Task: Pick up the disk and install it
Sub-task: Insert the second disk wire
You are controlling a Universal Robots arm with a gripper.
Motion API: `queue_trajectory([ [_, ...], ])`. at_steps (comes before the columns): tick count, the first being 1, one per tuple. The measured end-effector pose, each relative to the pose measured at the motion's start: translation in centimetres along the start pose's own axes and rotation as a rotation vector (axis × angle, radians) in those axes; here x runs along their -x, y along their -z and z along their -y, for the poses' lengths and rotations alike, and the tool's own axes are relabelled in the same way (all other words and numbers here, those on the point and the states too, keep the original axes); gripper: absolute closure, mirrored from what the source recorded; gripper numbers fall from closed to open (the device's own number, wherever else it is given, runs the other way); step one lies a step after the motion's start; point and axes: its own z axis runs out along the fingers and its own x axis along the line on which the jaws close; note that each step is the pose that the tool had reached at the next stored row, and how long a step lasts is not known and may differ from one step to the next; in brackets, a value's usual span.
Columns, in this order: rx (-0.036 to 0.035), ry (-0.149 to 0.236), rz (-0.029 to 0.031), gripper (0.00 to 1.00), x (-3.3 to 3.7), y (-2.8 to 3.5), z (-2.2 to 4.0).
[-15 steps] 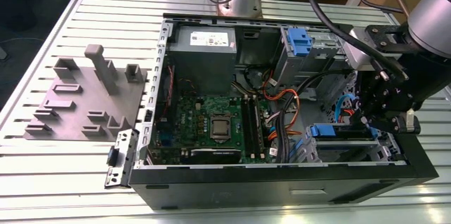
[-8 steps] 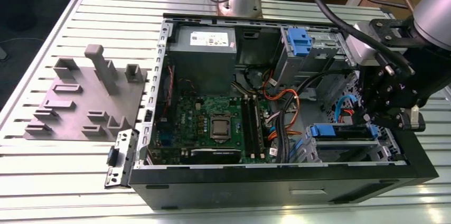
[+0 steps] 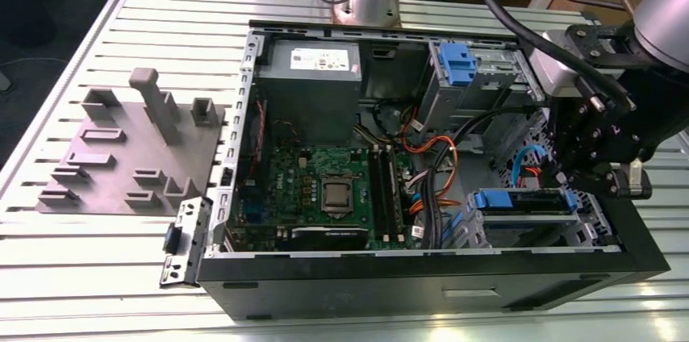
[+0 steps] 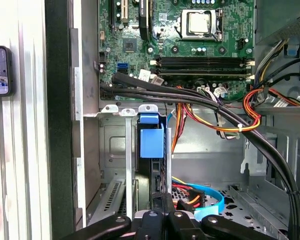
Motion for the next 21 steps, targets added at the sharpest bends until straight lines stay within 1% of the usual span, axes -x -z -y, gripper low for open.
queue_trajectory([
  [3, 0.0, 0.0, -0.0002, 0.89, 0.01, 0.02, -0.06],
  [6, 0.0003, 0.0, 0.0002, 0.89, 0.19, 0.15, -0.07],
  [7, 0.0005, 0.0, -0.0001, 0.89, 0.27, 0.25, -0.06],
  [8, 0.0005, 0.0, 0.0, 0.89, 0.44, 0.53, -0.05],
  [9, 0.0006, 0.0, 0.0001, 0.89, 0.57, 0.68, -0.05],
  [14, 0.0008, 0.0, 0.0, 0.89, 1.1, 0.92, -0.05],
  [18, 0.0008, 0.0, 0.0, 0.89, 1.14, 1.49, -0.03],
  [21, 0.0008, 0.0, 0.0001, 0.89, 1.14, 1.66, -0.02],
])
